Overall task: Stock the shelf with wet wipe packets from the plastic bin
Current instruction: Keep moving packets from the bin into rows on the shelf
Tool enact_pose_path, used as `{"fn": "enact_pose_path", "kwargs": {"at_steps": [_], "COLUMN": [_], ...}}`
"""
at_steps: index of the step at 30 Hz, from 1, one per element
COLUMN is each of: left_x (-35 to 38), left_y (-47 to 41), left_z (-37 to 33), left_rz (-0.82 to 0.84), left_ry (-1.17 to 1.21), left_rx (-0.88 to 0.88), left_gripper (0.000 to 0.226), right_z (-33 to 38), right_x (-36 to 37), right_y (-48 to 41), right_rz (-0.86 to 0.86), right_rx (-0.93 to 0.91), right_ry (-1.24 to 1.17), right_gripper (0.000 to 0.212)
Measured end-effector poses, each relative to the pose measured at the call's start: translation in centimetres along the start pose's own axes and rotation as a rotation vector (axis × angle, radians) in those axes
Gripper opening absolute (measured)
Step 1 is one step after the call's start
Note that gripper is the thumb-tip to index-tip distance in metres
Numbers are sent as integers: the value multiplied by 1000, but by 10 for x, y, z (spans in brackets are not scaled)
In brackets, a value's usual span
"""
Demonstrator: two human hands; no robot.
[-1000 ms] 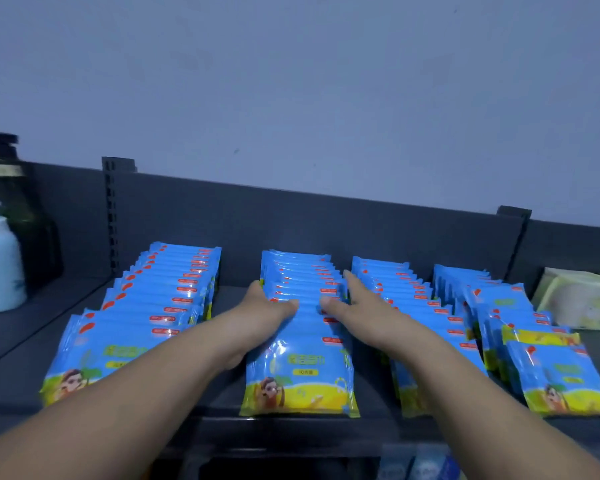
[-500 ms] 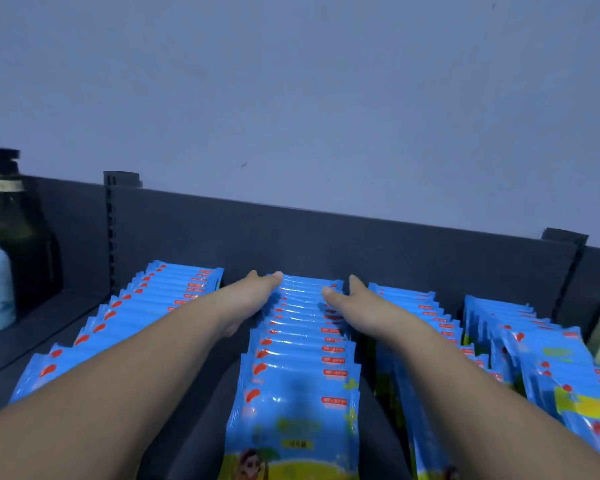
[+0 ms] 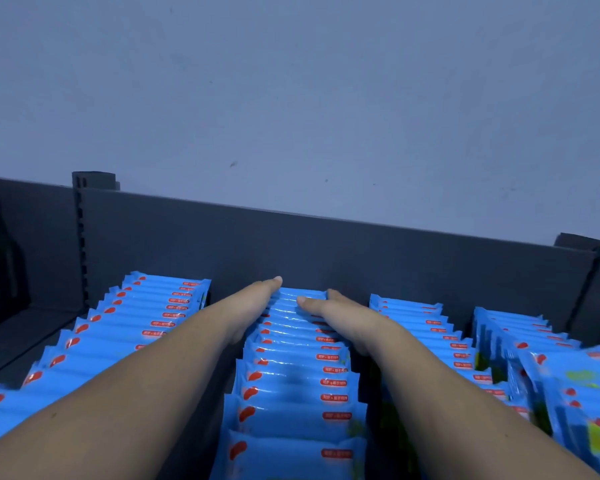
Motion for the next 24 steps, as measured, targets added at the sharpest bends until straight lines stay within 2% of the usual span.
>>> {"fn": "enact_pose_path", "kwargs": {"at_steps": [3,6,8,11,14,20,24], "left_x": [-5,-9,-5,10,33,89,125], "left_y": [7,18,35,70,110,165,184], "left_z": [-3,-9,-18,-39,-44,-34,-20], "left_rz": [9,-28,-43,-78,-42,96,182], "left_ry": [20,-66,-199,-489,-671,-695,-600], "left_rx": [-9,37,133,367,522,589,525], "left_gripper": [51,76,80,81,85,94,72], "right_z": [6,19,27,27,11,-39,-69], "right_x": [-6,-12,-20,-34,-52,-95,-106], "right_y": [8,33,53,83,117,180,213], "right_rz": [-25,-53,-77,-156,-199,-282,-264], "right_rx": [-24,-115,-188,-300,-368,-371,-324], "right_ry": [20,133,252,493,616,598,443], "right_gripper": [95,78,72,73,68,66,64]}}
Point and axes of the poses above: each hand's wrist, its own y-axis away from the middle knuckle, its own x-axis out of the palm, z = x × y, the point moved 6 cm from there along -y, towards the middle knuckle, and after that the axes turned 3 degrees about -x, right-handed, at the moved point
